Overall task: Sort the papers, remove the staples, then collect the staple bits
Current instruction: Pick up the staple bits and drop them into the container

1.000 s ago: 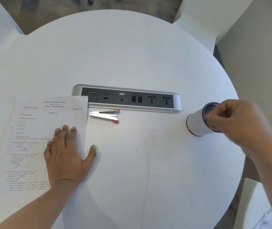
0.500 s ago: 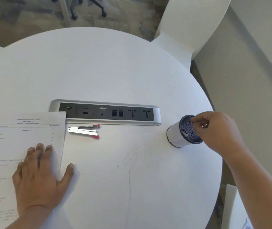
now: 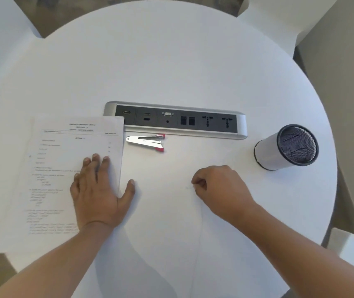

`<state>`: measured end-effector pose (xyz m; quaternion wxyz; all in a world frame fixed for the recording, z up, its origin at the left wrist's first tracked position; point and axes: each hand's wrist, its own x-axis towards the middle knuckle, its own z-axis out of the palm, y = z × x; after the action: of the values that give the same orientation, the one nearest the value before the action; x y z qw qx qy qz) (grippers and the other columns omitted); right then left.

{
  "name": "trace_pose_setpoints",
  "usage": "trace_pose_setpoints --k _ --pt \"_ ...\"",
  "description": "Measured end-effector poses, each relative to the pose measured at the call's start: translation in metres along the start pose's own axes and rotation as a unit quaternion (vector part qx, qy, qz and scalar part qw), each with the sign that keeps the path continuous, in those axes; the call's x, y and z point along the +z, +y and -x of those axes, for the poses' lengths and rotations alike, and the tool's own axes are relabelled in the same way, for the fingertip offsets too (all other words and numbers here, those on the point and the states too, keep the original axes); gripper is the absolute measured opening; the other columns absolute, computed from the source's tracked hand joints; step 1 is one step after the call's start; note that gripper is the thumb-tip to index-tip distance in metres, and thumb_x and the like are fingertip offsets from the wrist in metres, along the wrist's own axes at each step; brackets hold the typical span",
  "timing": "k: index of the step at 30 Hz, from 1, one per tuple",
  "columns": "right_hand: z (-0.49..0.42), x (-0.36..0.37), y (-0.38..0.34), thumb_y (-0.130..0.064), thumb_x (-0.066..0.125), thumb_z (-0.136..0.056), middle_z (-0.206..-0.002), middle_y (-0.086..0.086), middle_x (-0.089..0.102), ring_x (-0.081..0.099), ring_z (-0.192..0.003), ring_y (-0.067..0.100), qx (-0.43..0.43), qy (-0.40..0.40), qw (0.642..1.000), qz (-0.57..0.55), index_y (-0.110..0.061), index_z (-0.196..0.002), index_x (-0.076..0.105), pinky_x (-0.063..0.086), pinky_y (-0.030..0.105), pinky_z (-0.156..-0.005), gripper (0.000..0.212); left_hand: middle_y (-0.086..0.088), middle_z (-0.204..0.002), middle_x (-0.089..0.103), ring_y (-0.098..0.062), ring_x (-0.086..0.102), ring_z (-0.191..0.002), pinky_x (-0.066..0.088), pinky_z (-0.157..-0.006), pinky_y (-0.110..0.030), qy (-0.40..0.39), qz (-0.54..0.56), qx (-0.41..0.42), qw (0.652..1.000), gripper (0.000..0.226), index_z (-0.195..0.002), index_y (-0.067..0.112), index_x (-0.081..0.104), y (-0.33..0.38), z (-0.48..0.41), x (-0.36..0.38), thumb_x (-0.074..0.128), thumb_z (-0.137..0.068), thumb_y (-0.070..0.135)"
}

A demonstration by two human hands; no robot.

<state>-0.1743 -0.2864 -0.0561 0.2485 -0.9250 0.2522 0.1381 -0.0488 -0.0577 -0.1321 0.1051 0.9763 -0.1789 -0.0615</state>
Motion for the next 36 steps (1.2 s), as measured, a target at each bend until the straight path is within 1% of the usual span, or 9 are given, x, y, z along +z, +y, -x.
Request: trace_pose_setpoints --k 7,13,18,21,24,28,30,34,36 --pt "-0.009 0.02 -0.012 -0.011 0.05 -0.084 -0.076 0.002 0.065 0.059 -0.063 0.024 -0.016 -0.042 0.992 0.119 -0.016 -0.082 0.066 0.049 0.031 -0.054 0.017 -0.012 -0.16 0.033 -0.029 0.022 -0.152 0.018 -0.119 -0.05 -0.001 0.016 -0.004 1.0 0.084 -0.146 0.014 0.04 -0.001 0.001 0.0 0.036 -0.08 0.066" --pt "-0.011 0.02 -0.024 -0.001 0.053 -0.079 -0.056 -0.002 0.038 0.032 -0.045 0.015 -0.043 -0.05 0.977 0.202 -0.016 -0.061 0.041 0.017 0.027 -0.041 0.027 -0.011 -0.16 0.033 -0.028 0.022 -0.152 0.017 -0.119 -0.049 -0.002 0.016 -0.006 1.0 0.084 -0.146 0.014 0.04 -0.001 0.001 0.0 0.037 -0.081 0.066" --pt "-0.012 0.024 -0.026 -0.008 0.051 -0.08 -0.059 -0.003 0.034 0.029 -0.047 0.012 -0.044 -0.05 0.978 0.196 -0.016 -0.06 0.028 0.018 0.027 -0.043 0.032 -0.01 -0.161 0.032 -0.027 0.021 -0.153 0.017 -0.12 -0.05 -0.005 0.017 -0.007 1.0 0.084 -0.147 0.014 0.04 -0.003 0.002 0.0 0.037 -0.081 0.067" --pt "-0.017 0.02 -0.021 -0.018 0.053 -0.075 -0.06 0.004 0.053 0.046 -0.051 0.021 0.026 -0.054 0.995 0.076 -0.008 -0.063 0.044 0.035 0.032 -0.043 0.018 -0.01 -0.161 0.032 -0.027 0.021 -0.152 0.017 -0.12 -0.05 -0.005 0.017 -0.007 1.0 0.085 -0.147 0.014 0.04 -0.002 0.001 0.0 0.036 -0.081 0.067" --pt "-0.019 -0.005 -0.012 -0.019 0.064 -0.07 -0.063 0.008 0.071 0.067 -0.063 0.027 0.143 -0.01 0.976 -0.161 -0.004 -0.065 0.061 0.053 0.032 -0.053 0.016 -0.01 -0.161 0.032 -0.028 0.021 -0.152 0.018 -0.119 -0.05 -0.006 0.017 -0.007 1.0 0.085 -0.147 0.014 0.04 -0.002 0.0 0.0 0.036 -0.081 0.067" --pt "-0.009 -0.046 0.003 -0.003 0.069 -0.07 -0.055 0.01 0.069 0.065 -0.049 0.017 0.182 0.057 0.928 -0.321 -0.007 -0.061 0.06 0.057 0.042 -0.06 0.013 -0.011 -0.161 0.032 -0.028 0.021 -0.152 0.018 -0.12 -0.05 -0.01 0.011 -0.005 1.0 0.086 -0.147 0.014 0.039 -0.004 0.001 0.001 0.036 -0.08 0.068" --pt "-0.002 -0.07 0.013 0.0 0.068 -0.07 -0.053 0.009 0.066 0.062 -0.049 0.015 0.184 0.106 0.921 -0.326 -0.007 -0.061 0.06 0.058 0.045 -0.066 0.013 -0.012 -0.16 0.033 -0.029 0.022 -0.152 0.019 -0.119 -0.051 -0.011 0.006 -0.004 1.0 0.085 -0.147 0.014 0.039 -0.005 0.001 0.001 0.036 -0.08 0.067" --pt "0.017 -0.12 0.041 -0.007 0.061 -0.071 -0.053 0.002 0.061 0.052 -0.045 0.014 0.18 0.259 0.925 -0.211 -0.011 -0.065 0.062 0.042 0.021 -0.046 0.007 -0.015 -0.159 0.035 -0.032 0.025 -0.15 0.022 -0.117 -0.054 -0.009 0.001 0.001 1.0 0.087 -0.146 0.011 0.04 -0.008 0.002 0.001 0.036 -0.079 0.068" --pt "0.023 -0.137 0.06 -0.01 0.06 -0.074 -0.057 0.001 0.062 0.052 -0.048 0.016 0.193 0.298 0.926 -0.13 -0.015 -0.065 0.062 0.038 0.02 -0.049 0.01 -0.016 -0.158 0.035 -0.033 0.025 -0.15 0.022 -0.117 -0.055 -0.011 0.004 0.002 1.0 0.088 -0.145 0.011 0.04 -0.007 0.002 0.001 0.036 -0.079 0.068"
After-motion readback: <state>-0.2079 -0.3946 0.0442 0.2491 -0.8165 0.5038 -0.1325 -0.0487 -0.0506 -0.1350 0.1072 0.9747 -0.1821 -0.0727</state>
